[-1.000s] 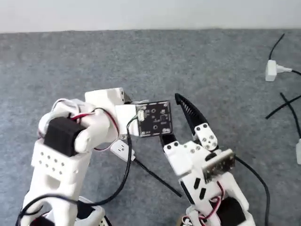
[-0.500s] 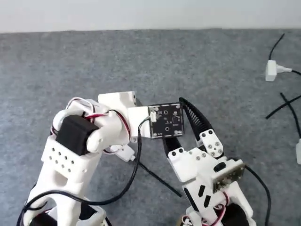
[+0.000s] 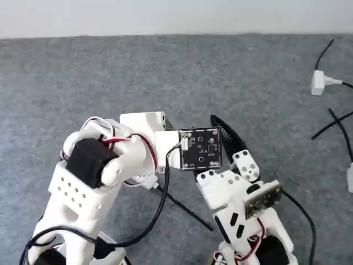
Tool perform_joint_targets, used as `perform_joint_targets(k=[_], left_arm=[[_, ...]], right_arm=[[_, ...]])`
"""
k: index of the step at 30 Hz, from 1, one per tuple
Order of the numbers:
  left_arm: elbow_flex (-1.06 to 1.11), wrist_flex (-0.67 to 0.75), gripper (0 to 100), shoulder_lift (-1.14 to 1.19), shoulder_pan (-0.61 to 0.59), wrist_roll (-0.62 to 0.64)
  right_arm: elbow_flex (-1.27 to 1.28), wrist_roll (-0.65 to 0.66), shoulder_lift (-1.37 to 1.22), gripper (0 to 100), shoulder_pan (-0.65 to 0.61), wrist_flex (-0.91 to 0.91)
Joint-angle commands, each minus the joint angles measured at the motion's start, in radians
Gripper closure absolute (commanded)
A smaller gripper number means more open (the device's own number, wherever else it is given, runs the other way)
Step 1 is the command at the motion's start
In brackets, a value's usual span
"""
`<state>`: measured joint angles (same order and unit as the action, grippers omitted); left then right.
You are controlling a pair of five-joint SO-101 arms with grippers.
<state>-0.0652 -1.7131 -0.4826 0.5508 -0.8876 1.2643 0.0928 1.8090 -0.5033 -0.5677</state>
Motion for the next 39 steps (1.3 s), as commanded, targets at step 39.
perform_joint_targets(k=[39], left_arm=[[-0.031,-0.043,99,-0.095,0.135,0.107]], right_arm=[[0.143,-0.006,-0.005,83.7,0.056,0.145]])
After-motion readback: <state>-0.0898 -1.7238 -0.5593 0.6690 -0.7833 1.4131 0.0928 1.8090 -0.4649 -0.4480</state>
